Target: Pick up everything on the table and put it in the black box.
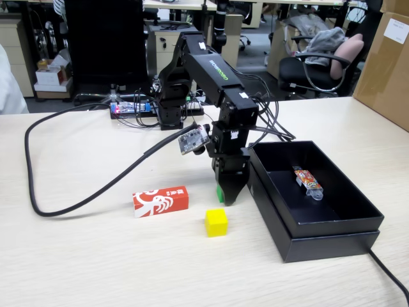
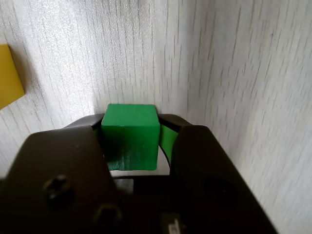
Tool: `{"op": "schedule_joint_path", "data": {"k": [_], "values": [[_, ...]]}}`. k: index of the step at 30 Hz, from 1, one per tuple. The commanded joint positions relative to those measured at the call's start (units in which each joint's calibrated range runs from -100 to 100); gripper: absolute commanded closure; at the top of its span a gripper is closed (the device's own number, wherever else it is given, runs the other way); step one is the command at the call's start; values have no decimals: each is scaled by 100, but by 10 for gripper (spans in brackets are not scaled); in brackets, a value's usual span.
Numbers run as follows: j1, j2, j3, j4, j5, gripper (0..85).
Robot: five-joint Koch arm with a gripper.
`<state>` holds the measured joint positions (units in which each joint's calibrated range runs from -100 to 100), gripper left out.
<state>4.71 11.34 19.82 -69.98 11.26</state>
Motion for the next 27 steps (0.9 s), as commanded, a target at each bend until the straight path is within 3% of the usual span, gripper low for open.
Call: {"op": "schedule_joint_path", "data": {"k": [1,7,13,19,27], "values": [[-20,-164,430,-30,34,830],[-29,-554,394,-47,29,831],[122,-2574,-5,-159,20,833],[405,-4249,-386,-341,44,831],[943,-4696,-23,-410,117,830]]}}
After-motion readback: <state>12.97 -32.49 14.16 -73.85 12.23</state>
